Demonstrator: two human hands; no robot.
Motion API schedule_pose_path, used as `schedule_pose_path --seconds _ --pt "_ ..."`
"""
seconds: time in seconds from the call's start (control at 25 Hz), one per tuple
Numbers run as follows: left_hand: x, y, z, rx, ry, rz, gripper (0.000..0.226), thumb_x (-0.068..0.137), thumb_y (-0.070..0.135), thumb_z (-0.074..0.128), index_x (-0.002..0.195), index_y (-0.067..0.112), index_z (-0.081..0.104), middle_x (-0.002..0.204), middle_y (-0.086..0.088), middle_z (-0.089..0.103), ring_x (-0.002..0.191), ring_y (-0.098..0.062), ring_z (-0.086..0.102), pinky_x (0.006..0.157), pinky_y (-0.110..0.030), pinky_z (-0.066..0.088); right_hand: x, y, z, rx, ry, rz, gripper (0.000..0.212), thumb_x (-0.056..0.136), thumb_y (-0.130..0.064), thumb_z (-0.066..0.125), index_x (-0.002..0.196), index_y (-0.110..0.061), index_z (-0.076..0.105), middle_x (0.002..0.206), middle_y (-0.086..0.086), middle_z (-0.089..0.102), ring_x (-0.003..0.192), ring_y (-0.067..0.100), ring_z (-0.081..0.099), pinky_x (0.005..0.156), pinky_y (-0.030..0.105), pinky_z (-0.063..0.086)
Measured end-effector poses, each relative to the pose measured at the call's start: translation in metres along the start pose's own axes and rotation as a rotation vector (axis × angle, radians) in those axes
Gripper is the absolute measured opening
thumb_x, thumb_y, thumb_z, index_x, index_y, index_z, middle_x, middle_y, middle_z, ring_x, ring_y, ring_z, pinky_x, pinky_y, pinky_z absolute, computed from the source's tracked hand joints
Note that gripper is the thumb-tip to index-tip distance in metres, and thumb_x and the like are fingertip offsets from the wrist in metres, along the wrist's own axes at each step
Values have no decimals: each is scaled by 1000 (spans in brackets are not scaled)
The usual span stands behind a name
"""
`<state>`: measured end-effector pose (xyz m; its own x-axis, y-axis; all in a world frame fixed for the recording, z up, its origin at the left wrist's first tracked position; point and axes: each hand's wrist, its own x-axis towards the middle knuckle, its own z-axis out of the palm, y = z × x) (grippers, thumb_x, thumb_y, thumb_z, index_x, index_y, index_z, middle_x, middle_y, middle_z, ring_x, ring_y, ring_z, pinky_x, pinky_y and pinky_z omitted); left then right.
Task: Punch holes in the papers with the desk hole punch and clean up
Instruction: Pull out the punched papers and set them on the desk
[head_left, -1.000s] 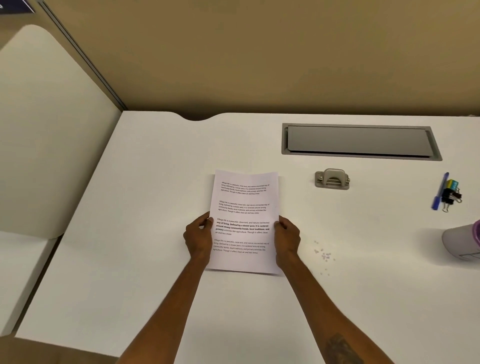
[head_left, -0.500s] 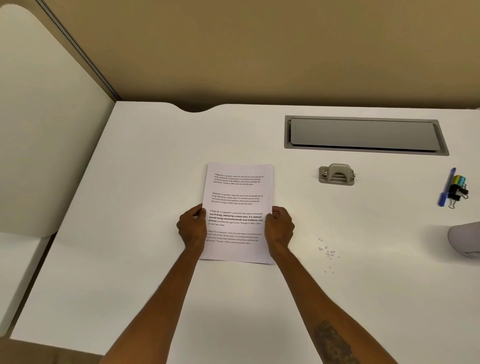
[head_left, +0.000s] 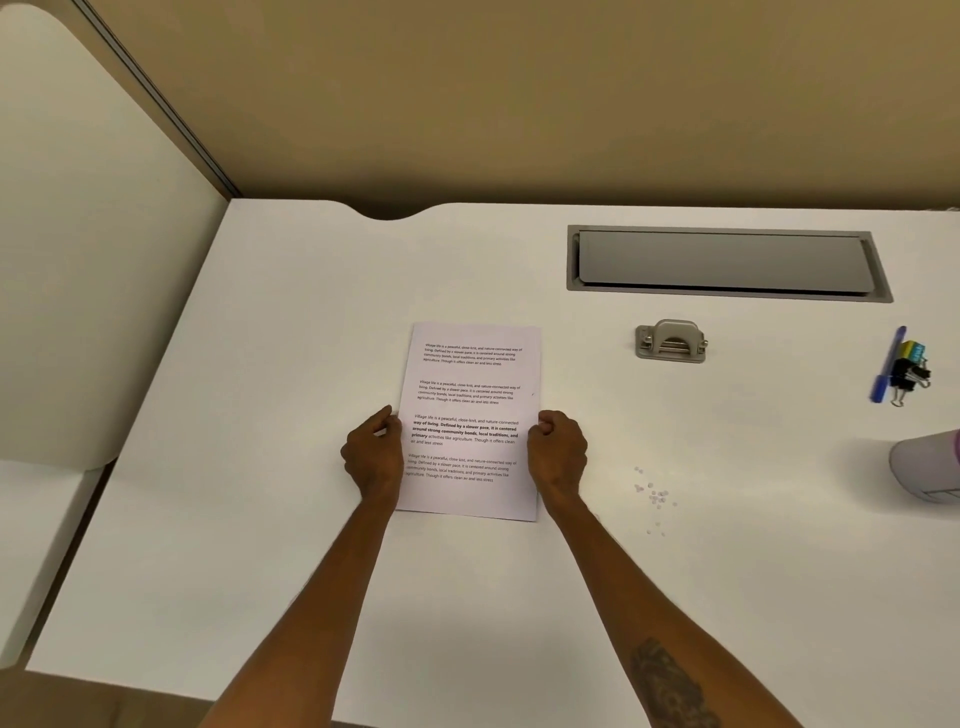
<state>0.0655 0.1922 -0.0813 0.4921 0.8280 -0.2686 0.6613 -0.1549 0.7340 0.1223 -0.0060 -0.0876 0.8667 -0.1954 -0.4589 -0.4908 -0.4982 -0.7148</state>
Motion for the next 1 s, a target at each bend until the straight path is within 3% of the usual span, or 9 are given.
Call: schedule_pose_path --seconds 0.12,0.24,0.48,0.64,0.76,0.88,1.0 --pt "-6 -3 -5 -16 44 -15 27 93 22 62 117 15 72 113 -7 74 108 -25 67 99 -36 47 -1 8 -16 0 17 -18 34 95 -8 45 122 -10 65 126 9 63 117 27 58 101 34 43" --pt "-24 -1 0 12 67 64 25 94 22 62 116 16 73 108 -5 75 93 -20 67 85 -26 46 1 20 -39 25 64 -54 32 96 -6 45 119 -9 68 124 9 66 117 25 59 100 32 43" --pt "-92 16 41 -98 -205 376 19 89 8 68 106 12 76 102 -1 75 85 -17 70 82 -27 56 0 68 -104 6 115 -194 25 96 -6 52 113 -6 69 116 9 68 111 26 62 97 30 46" --pt "-137 14 69 -84 -401 414 21 91 6 66 109 11 75 103 0 76 90 -10 70 85 -18 54 -27 103 -104 -446 10 -633 30 93 -5 55 122 -6 66 121 11 65 111 31 59 94 40 47" --pt "-160 7 81 -70 -434 343 25 92 1 61 112 10 73 104 -2 76 96 -11 70 93 -21 53 -44 129 -88 -729 -26 -920 40 95 -18 54 135 -12 57 144 9 54 130 32 51 105 50 40" --pt "-172 3 83 -27 -440 344 27 93 0 58 114 9 73 105 -2 76 99 -11 69 94 -19 51 -44 144 -89 -852 -83 -932 50 103 -42 38 149 -24 39 163 0 25 150 29 24 116 58 21" --pt "-178 3 87 16 -444 358 23 94 7 61 113 11 73 108 0 75 97 -8 68 90 -12 49 -34 152 -102 -897 -78 -842 53 103 -50 31 152 -29 32 166 -2 15 153 27 13 118 58 15"
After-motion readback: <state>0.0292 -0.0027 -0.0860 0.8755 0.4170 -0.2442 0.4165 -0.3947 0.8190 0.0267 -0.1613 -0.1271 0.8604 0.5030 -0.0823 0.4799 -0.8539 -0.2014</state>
